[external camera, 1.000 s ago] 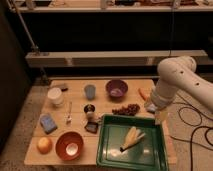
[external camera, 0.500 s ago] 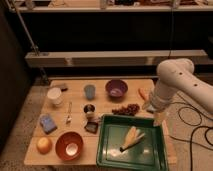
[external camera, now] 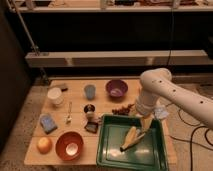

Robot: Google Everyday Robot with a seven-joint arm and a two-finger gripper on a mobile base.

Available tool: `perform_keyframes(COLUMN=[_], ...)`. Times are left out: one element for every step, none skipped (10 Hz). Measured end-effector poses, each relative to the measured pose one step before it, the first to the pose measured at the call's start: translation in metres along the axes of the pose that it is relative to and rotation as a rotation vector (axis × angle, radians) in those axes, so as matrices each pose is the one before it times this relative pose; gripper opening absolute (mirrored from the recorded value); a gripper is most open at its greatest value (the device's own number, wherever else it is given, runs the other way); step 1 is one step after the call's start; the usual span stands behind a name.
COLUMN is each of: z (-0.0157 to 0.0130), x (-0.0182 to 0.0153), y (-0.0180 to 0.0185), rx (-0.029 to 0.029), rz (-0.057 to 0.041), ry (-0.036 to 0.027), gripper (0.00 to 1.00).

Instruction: Place banana in purple bowl

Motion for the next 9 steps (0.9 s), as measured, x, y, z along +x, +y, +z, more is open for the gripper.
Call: perform_keyframes(z=[0.00750,0.00479,0.00828,0.00597,0.00710,0.01171,0.00929,0.00700,0.00720], x=[-0.00323,-0.00113,-0.00129,-0.00183,-0.00096,0.00307,0.00356,0.00395,0.00323], y=[-0.00284,-0.00082,-0.00079,-0.00306,-0.00313,-0.00044,0.00147,0.00214,0.00205], rx=[-0.01671,-0.01082,-0.01778,-0.01270,-0.01370,-0.02084,-0.02686,-0.01483,-0.01159], rz=[-0.01059,-0.00559,-0.00788,-0.00696,-0.00371,0.00223,0.00653,0.00912,0.00664], ry=[0.00607,0.00435,0.01634,0.01256,0.01041,0.01175,0.00849,0.00095,-0.00269], gripper=[0.65,0.65,0.65,0.65,0.65,0.65,0.65,0.65,0.65])
